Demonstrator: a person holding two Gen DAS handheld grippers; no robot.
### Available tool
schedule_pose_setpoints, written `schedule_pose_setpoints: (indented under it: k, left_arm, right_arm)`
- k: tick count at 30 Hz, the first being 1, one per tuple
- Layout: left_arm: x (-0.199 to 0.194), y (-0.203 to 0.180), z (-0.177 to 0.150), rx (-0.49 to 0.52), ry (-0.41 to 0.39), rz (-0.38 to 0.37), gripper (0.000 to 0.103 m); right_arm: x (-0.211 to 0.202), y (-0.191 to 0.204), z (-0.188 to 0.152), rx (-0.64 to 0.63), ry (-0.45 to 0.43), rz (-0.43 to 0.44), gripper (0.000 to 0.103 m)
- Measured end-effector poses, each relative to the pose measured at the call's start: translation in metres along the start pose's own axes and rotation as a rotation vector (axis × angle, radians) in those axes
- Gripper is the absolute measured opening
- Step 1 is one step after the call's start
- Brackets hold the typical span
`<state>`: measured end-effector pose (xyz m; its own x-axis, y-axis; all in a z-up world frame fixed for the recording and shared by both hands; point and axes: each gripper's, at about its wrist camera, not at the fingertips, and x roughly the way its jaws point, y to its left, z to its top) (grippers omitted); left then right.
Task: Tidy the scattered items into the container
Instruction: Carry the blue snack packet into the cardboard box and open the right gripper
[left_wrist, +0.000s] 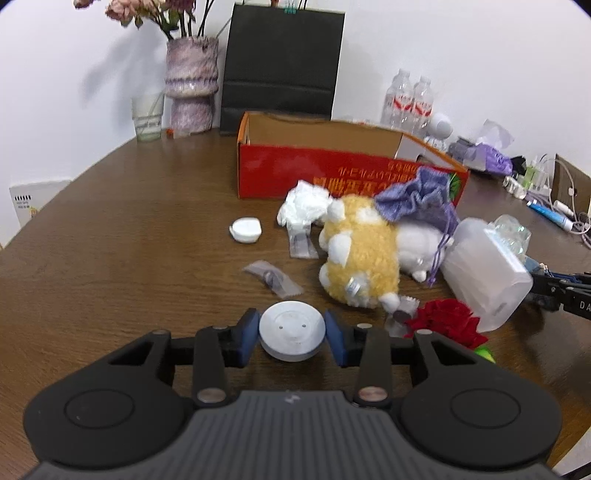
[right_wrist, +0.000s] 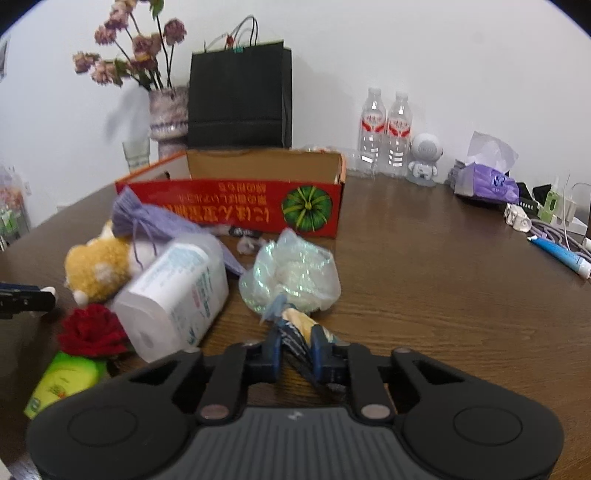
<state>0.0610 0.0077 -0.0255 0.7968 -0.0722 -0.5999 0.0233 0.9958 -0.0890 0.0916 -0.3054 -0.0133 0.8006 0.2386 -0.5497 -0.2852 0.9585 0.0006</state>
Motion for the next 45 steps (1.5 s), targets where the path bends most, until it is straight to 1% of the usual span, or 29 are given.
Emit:
schedule_pose_setpoints:
  k: [2, 4, 8, 11, 15, 19, 22, 26, 29, 32, 34, 35, 36, 37, 38, 39, 40, 41, 42, 43, 44, 45]
  left_arm:
    - [-0.006, 0.002, 0.004, -0.009, -0.015, -0.016, 0.040]
    - [-0.013, 0.004, 0.011, -0.021, -0.033, -0.037, 0.040]
    - [-0.020, 0.006, 0.034, -0.013, -0.087, -0.056, 0.040]
    - [-0.018, 0.008, 0.060, -0.033, -0.112, -0.121, 0.041]
    - [-0.003, 0.003, 0.103, -0.020, -0.171, -0.154, 0.041]
    - [0.032, -0.003, 0.150, -0.030, -0.211, -0.144, 0.040]
    - [0.071, -0.008, 0.179, -0.048, -0.198, -0.128, 0.040]
    - [0.132, -0.011, 0.206, -0.064, -0.098, -0.130, 0.040]
    - [0.169, -0.012, 0.212, -0.071, -0.043, -0.107, 0.039]
    - [0.191, -0.008, 0.210, -0.082, -0.011, -0.103, 0.039]
    - [0.199, -0.006, 0.208, -0.079, 0.009, -0.101, 0.040]
    - [0.200, -0.006, 0.207, -0.075, 0.017, -0.096, 0.046]
    - [0.202, -0.005, 0.205, -0.073, 0.023, -0.092, 0.053]
    - [0.201, -0.004, 0.203, -0.072, 0.023, -0.089, 0.057]
    - [0.198, -0.003, 0.202, -0.070, 0.017, -0.087, 0.069]
    - [0.194, -0.003, 0.202, -0.068, 0.007, -0.082, 0.079]
    - [0.187, -0.003, 0.201, -0.064, -0.009, -0.076, 0.083]
    - [0.179, -0.002, 0.201, -0.059, -0.025, -0.070, 0.089]
    - [0.170, -0.002, 0.201, -0.055, -0.041, -0.065, 0.097]
    - [0.162, -0.001, 0.200, -0.054, -0.054, -0.059, 0.101]
    - [0.151, 0.001, 0.200, -0.053, -0.070, -0.051, 0.103]
    - [0.141, 0.002, 0.198, -0.048, -0.086, -0.047, 0.103]
  right_arm:
    - [-0.006, -0.002, 0.003, 0.006, -0.016, 0.012, 0.009]
    - [-0.012, -0.006, 0.008, 0.020, -0.034, 0.028, 0.008]
    - [-0.020, -0.011, 0.030, 0.024, -0.093, 0.045, 0.008]
    - [-0.016, -0.012, 0.054, 0.009, -0.145, 0.052, 0.008]
    - [0.003, -0.013, 0.093, 0.011, -0.196, 0.073, 0.008]
    - [0.043, -0.007, 0.138, 0.006, -0.217, 0.079, 0.008]
    - [0.084, -0.002, 0.168, 0.009, -0.194, 0.087, 0.008]
    - [0.150, 0.004, 0.193, 0.018, -0.091, 0.095, 0.008]
    - [0.193, 0.005, 0.196, 0.033, -0.010, 0.094, 0.008]
    - [0.220, 0.003, 0.189, 0.062, 0.045, 0.104, 0.008]
    - [0.229, 0.002, 0.184, 0.067, 0.075, 0.103, 0.015]
    - [0.232, 0.002, 0.183, 0.065, 0.089, 0.101, 0.017]
    - [0.233, 0.002, 0.181, 0.065, 0.095, 0.101, 0.031]
    - [0.231, 0.002, 0.180, 0.065, 0.093, 0.103, 0.049]
    - [0.227, 0.002, 0.181, 0.060, 0.083, 0.104, 0.056]
    - [0.221, 0.003, 0.182, 0.052, 0.067, 0.103, 0.068]
    - [0.213, 0.004, 0.184, 0.043, 0.048, 0.100, 0.073]
    - [0.204, 0.004, 0.185, 0.036, 0.026, 0.099, 0.075]
    - [0.194, 0.004, 0.187, 0.032, 0.005, 0.102, 0.081]
    - [0.184, 0.003, 0.188, 0.029, -0.018, 0.106, 0.085]
    - [0.173, 0.003, 0.189, 0.024, -0.039, 0.109, 0.087]
    - [0.162, 0.002, 0.190, 0.020, -0.059, 0.111, 0.089]
